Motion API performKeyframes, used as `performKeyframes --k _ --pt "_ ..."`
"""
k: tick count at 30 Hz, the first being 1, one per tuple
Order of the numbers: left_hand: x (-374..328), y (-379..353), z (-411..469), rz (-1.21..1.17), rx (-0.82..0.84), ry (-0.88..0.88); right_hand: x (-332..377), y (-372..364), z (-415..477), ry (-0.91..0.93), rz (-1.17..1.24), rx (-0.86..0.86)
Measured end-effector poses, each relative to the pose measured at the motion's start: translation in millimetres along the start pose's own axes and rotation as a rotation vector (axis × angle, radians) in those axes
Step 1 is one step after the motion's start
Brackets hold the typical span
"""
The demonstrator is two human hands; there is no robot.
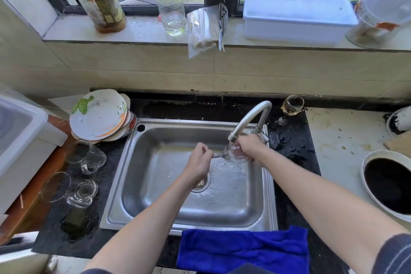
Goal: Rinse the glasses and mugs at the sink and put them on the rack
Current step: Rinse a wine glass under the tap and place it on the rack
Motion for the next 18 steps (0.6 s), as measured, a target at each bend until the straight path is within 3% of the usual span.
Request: performKeyframes --k 2,4,6,7,9,12,15,18 --pt "-5.6 9.8 -0.1 0.03 -0.024 -0.074 -10.6 -19.3 -12.4 -0.156 0.154 0.252" --pt "4.7 14.0 4.0 -0.101 -0.041 0.011 -7.0 -28.1 -17.3 -0.15 0.39 0.348" --pt "18.5 7.6 8.0 -0.191 -0.09 0.149 -1.9 -32.3 -12.7 -0.07 0.665 0.211" --pt "23.8 0.9 8.2 -0.225 -0.114 0.213 1.2 -31.5 -12.7 0.004 0.682 0.057" --pt "31.8 -14.6 5.7 -0.32 -0.127 0.312 11.1 -25.0 -18.5 0.195 0.435 -0.26" --pt "24.1 -21.1 3.3 -0.338 -0.035 0.307 33.2 -12.6 -22.2 0.39 -0.027 -0.388" --pt "16.4 -0.4 6.7 -0.18 0.051 0.248 43.5 -6.0 -0.6 0.392 -0.132 -0.178" --pt "13.1 20.9 7.9 -0.041 0.035 0.184 13.6 -33.3 7.0 -0.051 0.249 0.311"
Point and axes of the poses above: each hand's wrist, its own z-axis towards the middle knuckle, its own y-axis out of the back of the hand, x = y × z, the point moved 9 cm from there along z, towards the middle knuckle, and after that the axes turned 8 degrees about x, right-handed, at the moved point
